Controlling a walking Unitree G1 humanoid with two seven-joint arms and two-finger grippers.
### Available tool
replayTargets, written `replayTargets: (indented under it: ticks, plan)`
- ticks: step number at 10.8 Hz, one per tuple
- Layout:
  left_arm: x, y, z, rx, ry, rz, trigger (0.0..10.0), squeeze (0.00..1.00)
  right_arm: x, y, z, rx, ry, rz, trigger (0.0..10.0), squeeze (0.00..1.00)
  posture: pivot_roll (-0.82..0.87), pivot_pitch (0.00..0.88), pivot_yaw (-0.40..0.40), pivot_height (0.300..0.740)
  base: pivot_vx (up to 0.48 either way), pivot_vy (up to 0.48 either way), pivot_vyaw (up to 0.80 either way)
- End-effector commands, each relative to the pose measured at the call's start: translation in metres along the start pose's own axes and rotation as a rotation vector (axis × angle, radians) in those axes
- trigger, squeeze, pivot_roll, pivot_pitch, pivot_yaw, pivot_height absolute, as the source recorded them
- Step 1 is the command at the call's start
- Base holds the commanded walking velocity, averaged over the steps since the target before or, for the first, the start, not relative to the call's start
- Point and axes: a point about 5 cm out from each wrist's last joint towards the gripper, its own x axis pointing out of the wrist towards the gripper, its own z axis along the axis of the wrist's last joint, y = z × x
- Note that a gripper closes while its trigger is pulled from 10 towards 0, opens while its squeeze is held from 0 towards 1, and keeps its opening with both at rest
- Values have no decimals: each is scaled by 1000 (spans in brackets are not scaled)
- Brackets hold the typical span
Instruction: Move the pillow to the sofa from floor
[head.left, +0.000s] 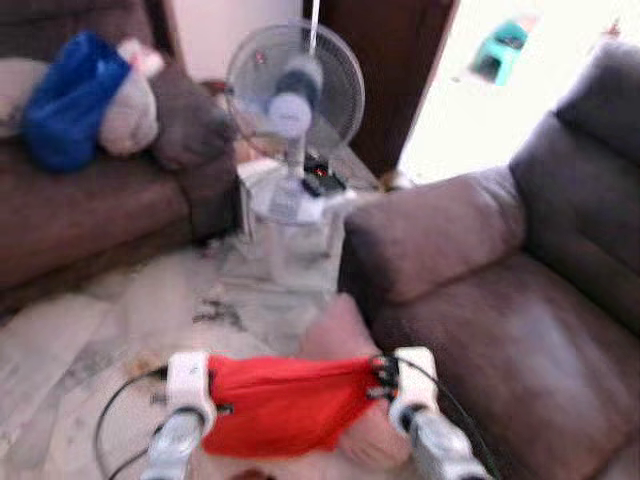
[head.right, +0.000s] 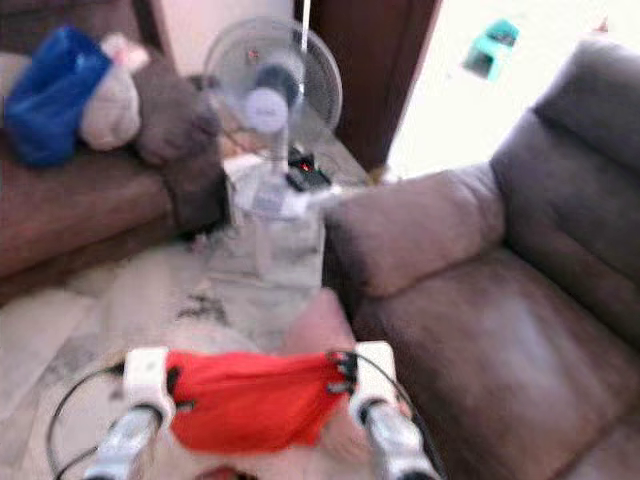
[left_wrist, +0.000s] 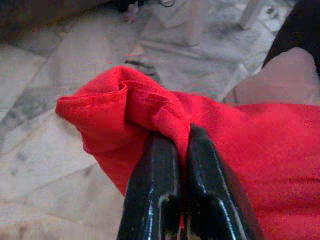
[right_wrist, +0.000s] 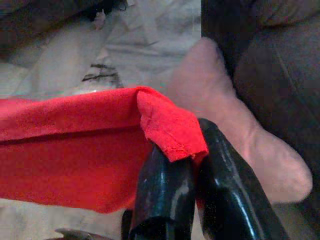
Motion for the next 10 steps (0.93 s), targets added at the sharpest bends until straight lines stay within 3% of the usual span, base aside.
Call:
replayTargets:
  ticks: [1,5,10]
  plan:
    - [2,32,13,-18,-61,147,10000,0,-8,-44,10,47,-51,-175,10000,0,59,38,-73,740,0,382,0]
    - [3,32,14,-20,-59,145,10000,0,-8,-45,8,53,-33,-184,10000,0,58,47,-71,740,0,386,-441]
    - [2,32,13,-22,-61,146,10000,0,-9,-45,6,49,-17,-184,10000,0,60,53,-71,740,0,385,-741]
